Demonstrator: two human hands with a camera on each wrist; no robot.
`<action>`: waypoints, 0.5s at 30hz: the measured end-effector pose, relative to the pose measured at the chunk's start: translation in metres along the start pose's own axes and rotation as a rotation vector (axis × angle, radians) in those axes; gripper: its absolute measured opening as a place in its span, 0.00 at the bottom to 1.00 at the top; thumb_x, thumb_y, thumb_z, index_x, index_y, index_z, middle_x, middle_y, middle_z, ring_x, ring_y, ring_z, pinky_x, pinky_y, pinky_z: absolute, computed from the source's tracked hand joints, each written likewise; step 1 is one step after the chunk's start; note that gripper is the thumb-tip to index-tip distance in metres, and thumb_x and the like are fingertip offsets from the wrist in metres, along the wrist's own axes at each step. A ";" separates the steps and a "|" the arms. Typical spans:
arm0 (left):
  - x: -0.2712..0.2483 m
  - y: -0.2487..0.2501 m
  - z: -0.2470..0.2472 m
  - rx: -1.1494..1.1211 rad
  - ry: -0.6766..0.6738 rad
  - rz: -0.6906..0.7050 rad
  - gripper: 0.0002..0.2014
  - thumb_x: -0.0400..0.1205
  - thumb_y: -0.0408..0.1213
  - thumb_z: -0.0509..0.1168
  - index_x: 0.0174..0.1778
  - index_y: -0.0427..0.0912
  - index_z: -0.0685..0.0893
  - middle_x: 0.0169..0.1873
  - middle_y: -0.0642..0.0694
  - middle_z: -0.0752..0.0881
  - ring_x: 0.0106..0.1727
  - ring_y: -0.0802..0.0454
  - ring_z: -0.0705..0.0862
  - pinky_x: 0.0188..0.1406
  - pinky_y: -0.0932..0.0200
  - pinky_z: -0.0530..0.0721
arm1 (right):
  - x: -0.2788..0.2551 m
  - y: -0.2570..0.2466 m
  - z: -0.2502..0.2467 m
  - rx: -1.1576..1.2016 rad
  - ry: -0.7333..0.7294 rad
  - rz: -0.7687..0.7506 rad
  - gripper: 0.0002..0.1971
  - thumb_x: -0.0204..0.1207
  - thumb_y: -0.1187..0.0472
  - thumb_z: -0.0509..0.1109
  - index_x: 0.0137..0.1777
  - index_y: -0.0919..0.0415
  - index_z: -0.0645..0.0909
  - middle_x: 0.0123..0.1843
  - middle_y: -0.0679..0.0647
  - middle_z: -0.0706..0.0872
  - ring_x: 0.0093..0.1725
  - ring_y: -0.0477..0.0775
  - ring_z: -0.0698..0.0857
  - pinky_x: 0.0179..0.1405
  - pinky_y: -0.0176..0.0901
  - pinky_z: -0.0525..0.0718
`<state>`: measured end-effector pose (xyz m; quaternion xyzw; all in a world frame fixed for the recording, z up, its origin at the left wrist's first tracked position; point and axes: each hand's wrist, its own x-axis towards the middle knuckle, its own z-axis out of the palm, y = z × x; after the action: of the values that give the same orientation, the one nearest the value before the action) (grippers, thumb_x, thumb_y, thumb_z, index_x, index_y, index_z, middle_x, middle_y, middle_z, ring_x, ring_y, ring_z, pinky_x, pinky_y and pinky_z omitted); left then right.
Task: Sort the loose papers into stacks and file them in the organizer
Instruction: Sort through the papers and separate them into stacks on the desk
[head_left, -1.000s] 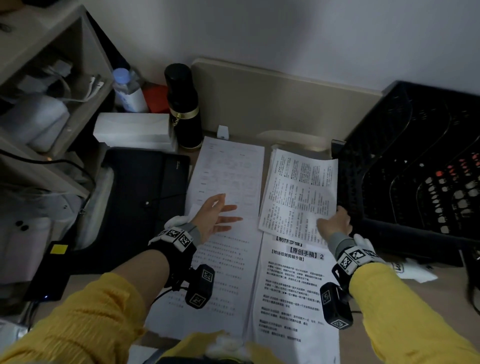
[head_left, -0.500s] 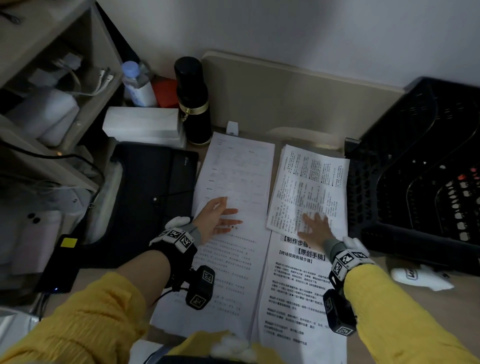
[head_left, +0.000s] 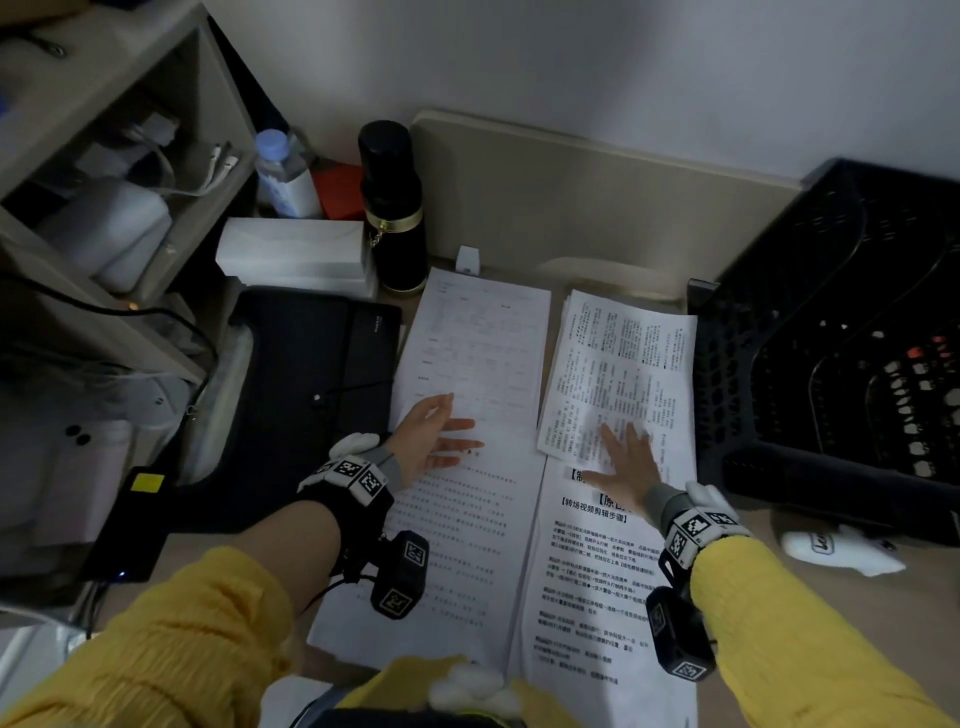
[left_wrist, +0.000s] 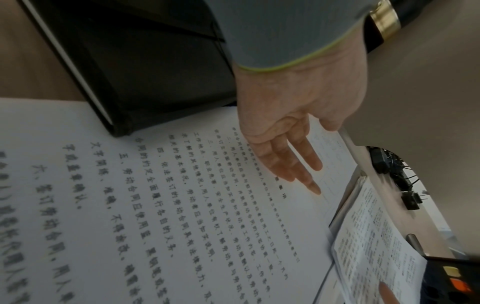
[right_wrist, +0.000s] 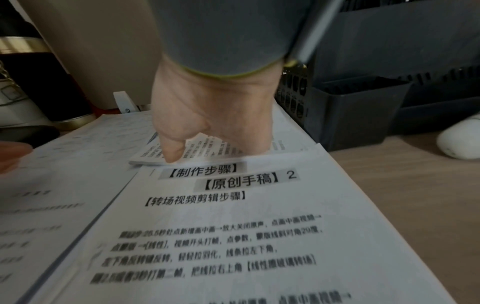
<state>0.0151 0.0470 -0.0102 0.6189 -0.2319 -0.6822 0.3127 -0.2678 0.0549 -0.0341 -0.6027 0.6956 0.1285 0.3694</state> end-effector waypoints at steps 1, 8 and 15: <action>-0.002 -0.001 0.000 0.001 -0.003 0.003 0.19 0.87 0.51 0.56 0.72 0.52 0.69 0.56 0.46 0.88 0.52 0.44 0.90 0.47 0.53 0.85 | -0.005 0.000 0.004 0.031 0.016 -0.016 0.43 0.80 0.45 0.64 0.84 0.46 0.37 0.84 0.52 0.29 0.82 0.58 0.28 0.83 0.59 0.40; -0.013 -0.005 0.000 0.007 -0.018 0.010 0.19 0.85 0.54 0.58 0.70 0.52 0.71 0.55 0.47 0.88 0.52 0.45 0.90 0.50 0.51 0.86 | -0.036 0.009 0.006 0.139 0.178 0.105 0.31 0.75 0.49 0.70 0.77 0.45 0.64 0.78 0.55 0.62 0.76 0.63 0.62 0.74 0.55 0.64; -0.026 -0.018 -0.001 0.022 -0.050 -0.006 0.18 0.86 0.53 0.56 0.69 0.51 0.71 0.52 0.47 0.89 0.43 0.48 0.91 0.39 0.55 0.85 | -0.063 0.016 0.030 0.264 -0.066 0.081 0.20 0.79 0.57 0.68 0.70 0.56 0.73 0.68 0.53 0.75 0.64 0.53 0.77 0.61 0.41 0.76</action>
<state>0.0151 0.0782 -0.0048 0.6059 -0.2454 -0.6957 0.2978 -0.2724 0.1243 -0.0168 -0.5155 0.7178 0.0703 0.4626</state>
